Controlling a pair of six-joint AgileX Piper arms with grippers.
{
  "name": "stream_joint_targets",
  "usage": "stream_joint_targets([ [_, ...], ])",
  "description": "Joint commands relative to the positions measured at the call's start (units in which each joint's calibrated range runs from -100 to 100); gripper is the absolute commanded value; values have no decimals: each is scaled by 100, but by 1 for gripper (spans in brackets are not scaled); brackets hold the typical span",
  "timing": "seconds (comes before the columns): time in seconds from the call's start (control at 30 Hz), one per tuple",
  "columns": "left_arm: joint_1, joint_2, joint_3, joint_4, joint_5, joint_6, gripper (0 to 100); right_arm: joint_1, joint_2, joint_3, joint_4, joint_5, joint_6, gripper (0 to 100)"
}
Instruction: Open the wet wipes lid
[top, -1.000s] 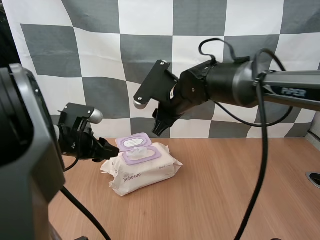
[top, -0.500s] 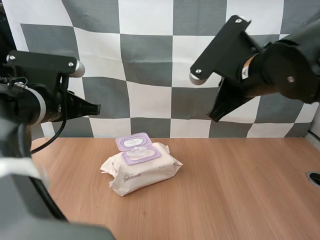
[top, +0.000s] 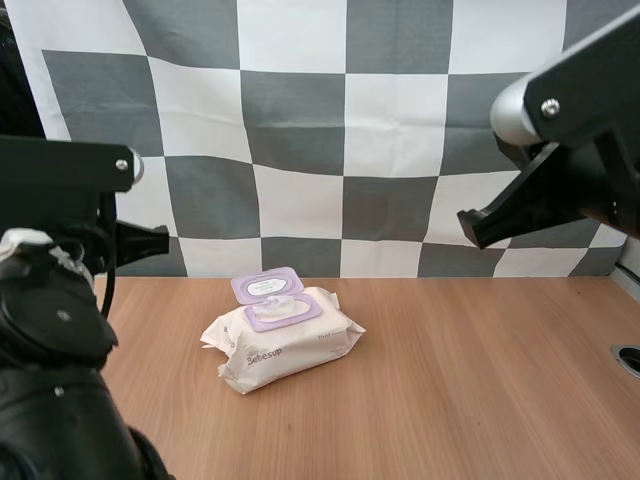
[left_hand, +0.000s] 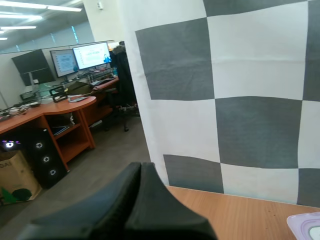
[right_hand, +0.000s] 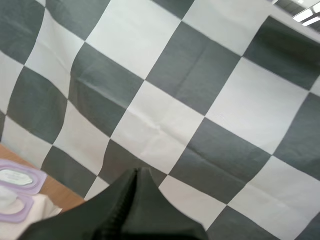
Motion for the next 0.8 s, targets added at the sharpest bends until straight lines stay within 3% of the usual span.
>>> stream_joint_targets([
  [0.0,-2,-1588,861,1238,-522,-2741,0,-196,-2636,1405,-465,-1346,615,0],
  [0.1,-2,-1588,1353,1056,-919,-2750,0,-507,-2636,2157,-442,-1889,720,0],
  [0.2,-2,-1588,1895,231,-1316,-2750,0,-1020,-2636,3328,-85,-3308,735,0],
  [0.3,-2,-1588,2167,-369,-1419,-2750,0,-1119,-2636,3750,198,-4348,735,0],
  [0.33,-2,-1588,2355,-723,-1319,-2606,0,-1140,-2636,4239,325,-5210,735,0],
  [0.4,-2,-1588,2498,-1037,-934,-2063,0,-1140,-2636,4762,325,-5786,735,0],
  [0.53,-20,-1740,2979,-2569,-901,-511,0,-1140,-2636,5409,325,-5808,725,0],
  [0.6,-134,-1935,3295,-3582,-1458,-11,0,-1140,-2636,5598,341,-5918,725,0],
  [0.67,-326,-2237,3403,-4178,-1986,284,0,-1140,-2636,5738,461,-5916,725,0],
  [0.77,-527,-2415,3403,-3581,-1976,379,0,-1140,-2636,5738,464,-5916,725,0],
])
